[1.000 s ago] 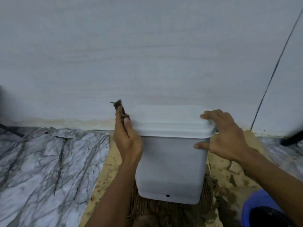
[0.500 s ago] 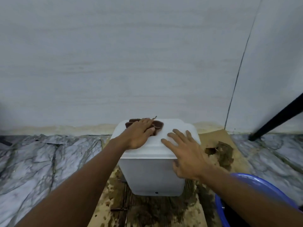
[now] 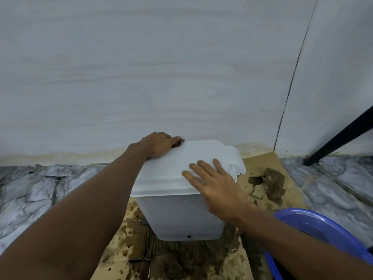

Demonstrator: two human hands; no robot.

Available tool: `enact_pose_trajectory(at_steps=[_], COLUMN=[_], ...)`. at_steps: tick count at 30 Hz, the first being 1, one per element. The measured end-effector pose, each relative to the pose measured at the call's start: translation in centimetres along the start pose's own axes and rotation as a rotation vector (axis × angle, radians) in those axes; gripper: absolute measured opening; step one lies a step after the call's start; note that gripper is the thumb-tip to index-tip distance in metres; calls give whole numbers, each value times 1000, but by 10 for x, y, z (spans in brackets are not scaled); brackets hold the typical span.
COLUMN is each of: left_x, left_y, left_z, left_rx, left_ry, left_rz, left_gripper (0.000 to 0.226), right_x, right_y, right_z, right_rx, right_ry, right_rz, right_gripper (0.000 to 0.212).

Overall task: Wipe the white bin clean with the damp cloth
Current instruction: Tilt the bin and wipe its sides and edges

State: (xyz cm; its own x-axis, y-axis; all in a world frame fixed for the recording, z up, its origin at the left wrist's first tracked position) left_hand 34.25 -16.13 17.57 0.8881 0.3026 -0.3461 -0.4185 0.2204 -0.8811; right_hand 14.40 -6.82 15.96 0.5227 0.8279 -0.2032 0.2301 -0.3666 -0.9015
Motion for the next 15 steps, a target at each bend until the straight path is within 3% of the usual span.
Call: enact_pose_trajectory(at_steps=[6,9,15], left_x=[14,22,21], left_y=[0,3,13], left_z=[5,15,24], left_rx=[42,-6,-13], left_ry=[-67,-78,-32], left_rz=[65,117,166], left_gripper=[59,65,67], right_x=[-61,-72,5], right_y=[9,15,8], right_z=[-1,3,-1], right_rx=[-21,16,67], right_ry=[130,180,-92], right_rz=[-14,-28,-78], right_gripper=[99,99,89])
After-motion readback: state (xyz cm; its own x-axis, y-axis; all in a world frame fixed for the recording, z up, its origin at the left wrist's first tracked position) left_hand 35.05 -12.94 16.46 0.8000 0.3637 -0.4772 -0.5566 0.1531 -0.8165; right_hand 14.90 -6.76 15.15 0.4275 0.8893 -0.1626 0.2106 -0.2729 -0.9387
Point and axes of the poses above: each hand's wrist, its own z-axis away from the middle knuckle, its own y-axis out of the palm, x = y × z, the point moved 8 cm from there along -z, towards the middle knuckle, and after that the axes turned 6 degrees about x, right-handed, at the moved point
